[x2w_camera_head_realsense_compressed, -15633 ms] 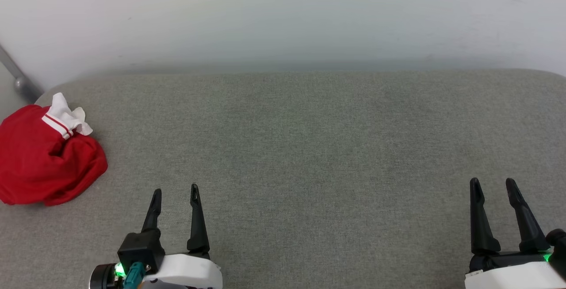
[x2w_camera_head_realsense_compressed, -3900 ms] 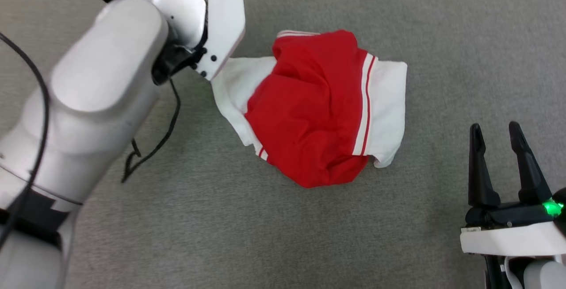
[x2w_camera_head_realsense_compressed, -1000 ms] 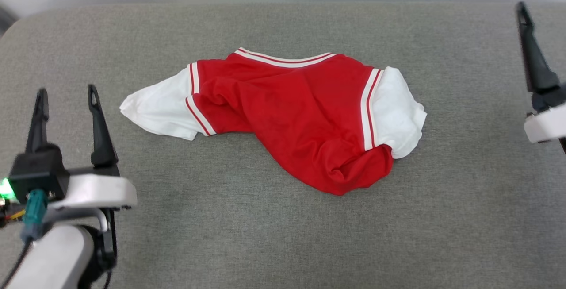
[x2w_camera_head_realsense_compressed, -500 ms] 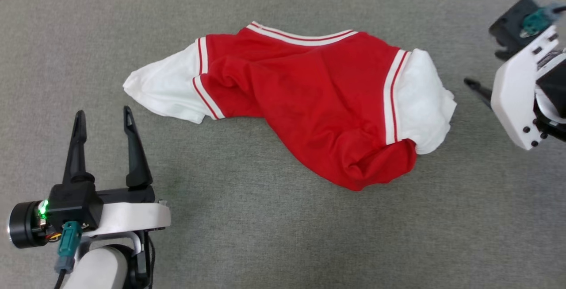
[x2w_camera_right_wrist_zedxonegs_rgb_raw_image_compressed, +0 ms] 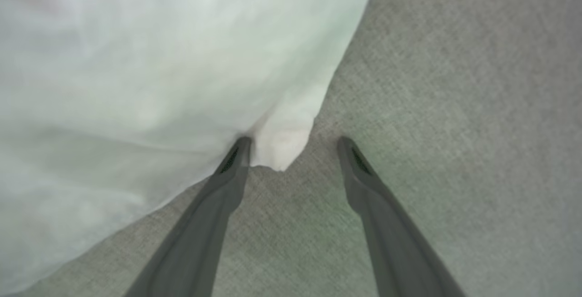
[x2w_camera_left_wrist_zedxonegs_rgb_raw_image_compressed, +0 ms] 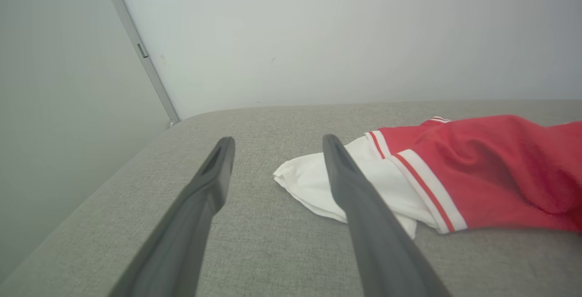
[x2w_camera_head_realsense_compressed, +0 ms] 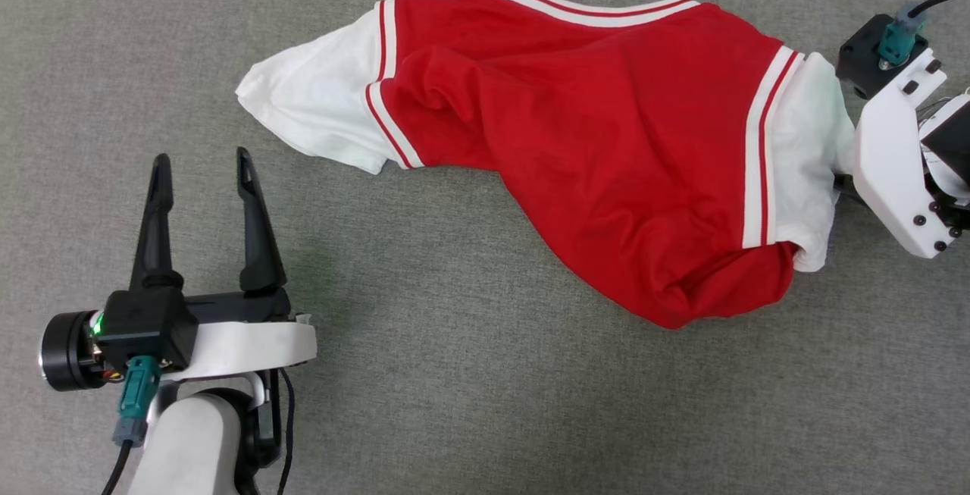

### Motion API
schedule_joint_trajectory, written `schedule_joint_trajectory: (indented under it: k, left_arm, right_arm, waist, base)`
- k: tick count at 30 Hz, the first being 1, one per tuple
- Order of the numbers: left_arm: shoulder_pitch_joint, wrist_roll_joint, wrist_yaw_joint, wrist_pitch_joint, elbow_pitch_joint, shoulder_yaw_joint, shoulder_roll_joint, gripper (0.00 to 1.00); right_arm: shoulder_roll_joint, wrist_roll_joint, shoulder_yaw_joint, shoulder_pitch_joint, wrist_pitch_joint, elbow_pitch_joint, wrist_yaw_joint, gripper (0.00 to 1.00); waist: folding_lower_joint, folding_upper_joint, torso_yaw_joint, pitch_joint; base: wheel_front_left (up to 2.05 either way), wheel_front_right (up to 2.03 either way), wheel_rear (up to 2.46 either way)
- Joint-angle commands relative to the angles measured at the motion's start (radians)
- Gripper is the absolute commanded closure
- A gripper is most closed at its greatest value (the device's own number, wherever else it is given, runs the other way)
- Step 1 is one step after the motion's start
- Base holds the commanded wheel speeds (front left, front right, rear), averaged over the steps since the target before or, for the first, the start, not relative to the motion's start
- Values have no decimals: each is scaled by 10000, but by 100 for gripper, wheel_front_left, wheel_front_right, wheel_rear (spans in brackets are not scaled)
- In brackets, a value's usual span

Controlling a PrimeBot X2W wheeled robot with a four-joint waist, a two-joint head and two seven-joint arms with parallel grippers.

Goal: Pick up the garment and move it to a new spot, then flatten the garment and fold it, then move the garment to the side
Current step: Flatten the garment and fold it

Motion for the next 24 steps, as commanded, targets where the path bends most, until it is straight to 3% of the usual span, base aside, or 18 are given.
schedule_joint_trajectory:
  k: [1,6,10,19,24]
  left_arm:
    - [-5,144,-125,-25,49,183,-115,0]
    - [171,433,-388,-25,184,531,-332,0]
    - [296,601,-554,-25,265,692,-492,0]
    - [645,841,-825,-25,199,1043,-650,0]
    - [672,942,-998,-25,212,1201,-717,0]
  right_arm:
    - [201,142,678,500,-196,320,-7,100]
    - [-14,215,851,-268,-1097,224,-12,100]
    - [-572,569,710,-580,-1808,31,-10,100]
    - [-2406,1297,415,484,-2204,-77,-8,100]
    - [-2557,1368,50,1390,-2205,668,-9,100]
  waist:
    - [1,0,-42,-22]
    - [1,0,-336,-365]
    - [1,0,-507,-765]
    - [1,0,-733,-1113]
    - [1,0,-820,-954]
  base:
    - [0,0,0]
    - [0,0,0]
    - [0,0,0]
    - [0,0,0]
    - [0,0,0]
